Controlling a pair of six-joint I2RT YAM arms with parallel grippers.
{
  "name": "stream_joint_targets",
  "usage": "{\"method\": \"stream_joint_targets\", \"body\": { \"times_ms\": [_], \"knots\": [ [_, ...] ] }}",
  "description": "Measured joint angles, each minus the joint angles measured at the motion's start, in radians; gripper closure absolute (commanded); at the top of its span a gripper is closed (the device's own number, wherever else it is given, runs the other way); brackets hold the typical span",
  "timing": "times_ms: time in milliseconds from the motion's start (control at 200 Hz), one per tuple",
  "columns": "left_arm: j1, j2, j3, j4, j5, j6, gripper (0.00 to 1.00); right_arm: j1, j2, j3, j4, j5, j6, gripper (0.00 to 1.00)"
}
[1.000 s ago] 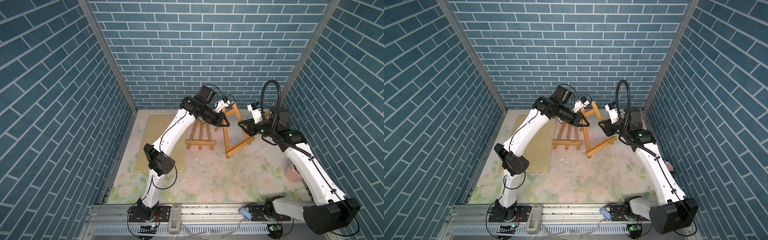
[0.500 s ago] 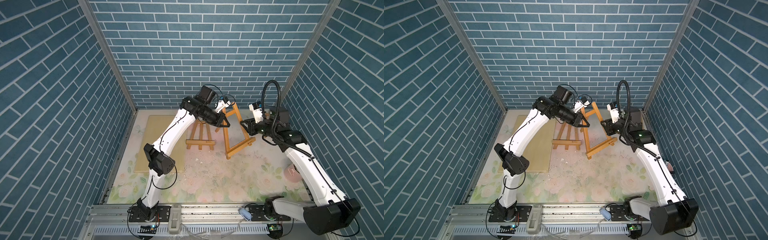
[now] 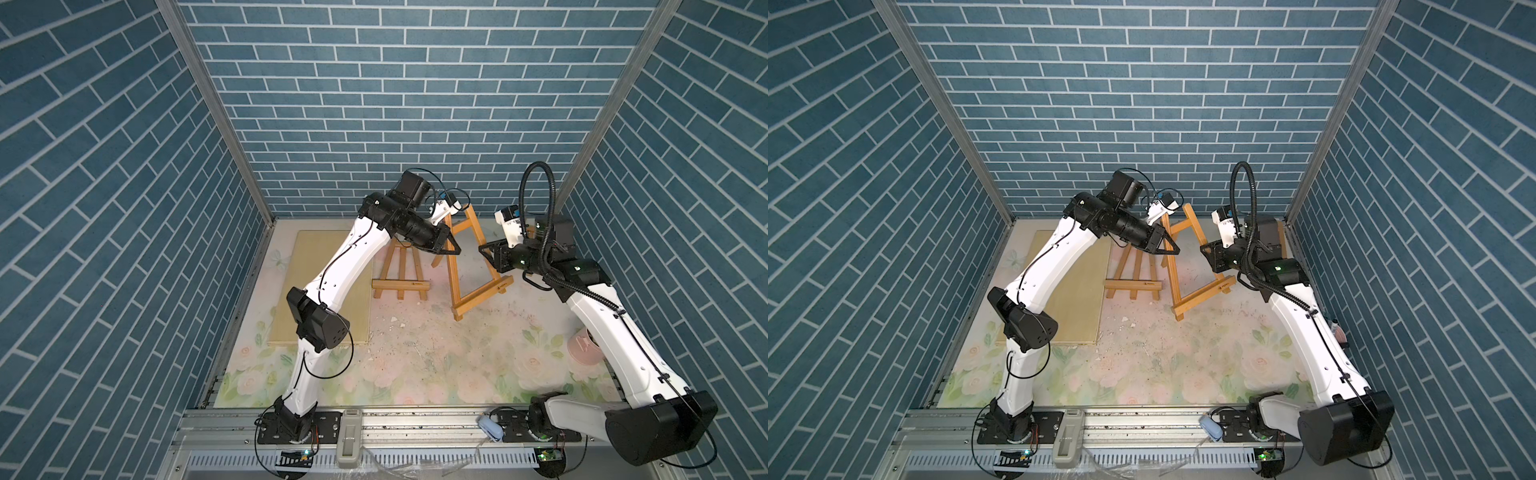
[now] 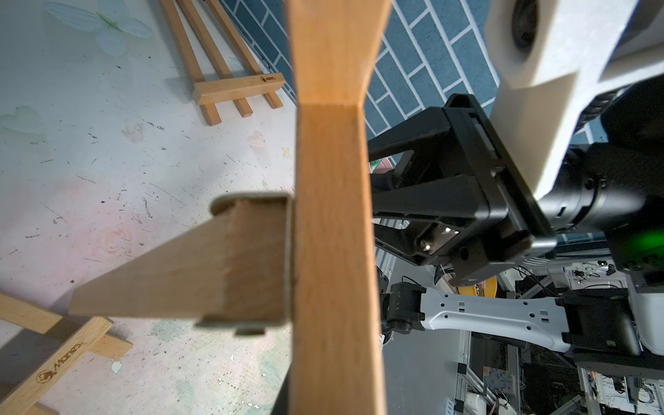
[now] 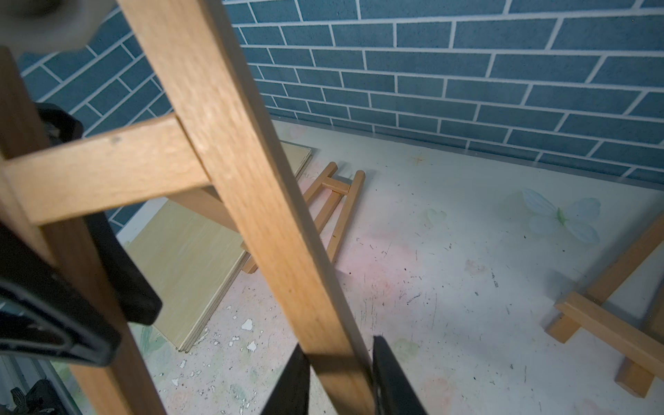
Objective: Disassemble the easel
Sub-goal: Fold up the easel.
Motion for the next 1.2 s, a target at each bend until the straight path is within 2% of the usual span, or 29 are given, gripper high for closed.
{"method": "stream_joint_targets", "body": {
  "times_ms": [65, 150, 430, 470, 515, 665, 865, 1010, 1200],
  "knots": [
    [0.001, -0.001, -0.003, -0.008, 0.000, -0.001, 0.88, 0.002, 0.002, 0.000, -0.006, 0.000, -0.040, 0.81],
    [0.003, -0.006, -0.013, -0.021, 0.001, -0.001, 0.88, 0.005, 0.003, 0.000, -0.018, 0.001, -0.076, 0.83],
    [0.003, -0.011, -0.016, -0.021, 0.000, -0.005, 0.83, 0.007, 0.001, 0.000, -0.019, 0.005, -0.093, 0.95],
    [0.003, -0.011, -0.016, -0.018, 0.000, -0.005, 0.75, 0.008, -0.002, -0.002, -0.017, 0.010, -0.093, 0.97],
    [0.002, -0.011, -0.016, -0.008, 0.005, -0.004, 0.62, 0.009, -0.006, -0.005, -0.015, 0.018, -0.092, 0.98],
    [0.003, -0.023, -0.016, 0.056, 0.016, -0.024, 0.56, 0.014, -0.014, -0.013, -0.035, 0.098, -0.043, 0.99],
    [0.003, -0.052, -0.022, 0.105, 0.007, -0.040, 0.55, 0.011, -0.013, 0.001, -0.045, 0.211, 0.028, 0.99],
    [0.003, -0.150, -0.056, 0.149, -0.037, -0.041, 0.56, -0.001, -0.002, 0.022, -0.079, 0.257, 0.046, 1.00],
    [0.062, -0.372, -0.272, 0.299, -0.171, -0.083, 0.57, -0.003, -0.001, 0.125, -0.179, 0.240, 0.025, 1.00]
  ]
}}
